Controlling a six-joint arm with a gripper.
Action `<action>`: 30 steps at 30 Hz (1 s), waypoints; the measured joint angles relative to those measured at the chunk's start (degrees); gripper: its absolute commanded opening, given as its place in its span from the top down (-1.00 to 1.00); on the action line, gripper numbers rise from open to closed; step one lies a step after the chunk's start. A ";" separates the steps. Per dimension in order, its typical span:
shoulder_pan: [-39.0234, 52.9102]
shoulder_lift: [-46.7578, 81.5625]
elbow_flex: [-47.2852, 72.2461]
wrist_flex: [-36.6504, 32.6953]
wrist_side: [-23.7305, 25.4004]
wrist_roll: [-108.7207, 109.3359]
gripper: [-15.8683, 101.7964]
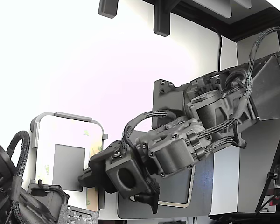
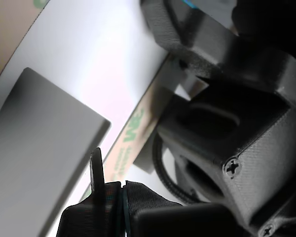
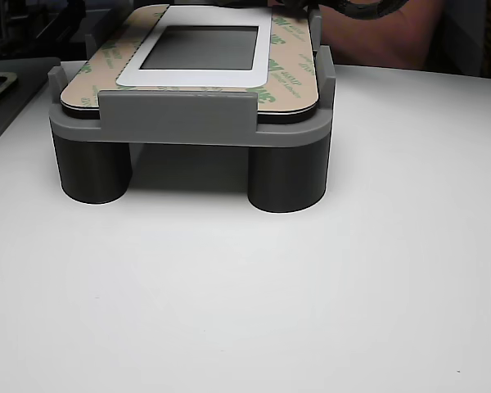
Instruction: Peel off protective film from adhesive tape.
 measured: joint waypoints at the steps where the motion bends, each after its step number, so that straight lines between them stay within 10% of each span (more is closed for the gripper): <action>1: 0.09 0.00 0.00 -0.26 0.00 0.00 0.90; 30: 1.67 -4.83 1.58 -5.27 -1.32 -2.02 0.90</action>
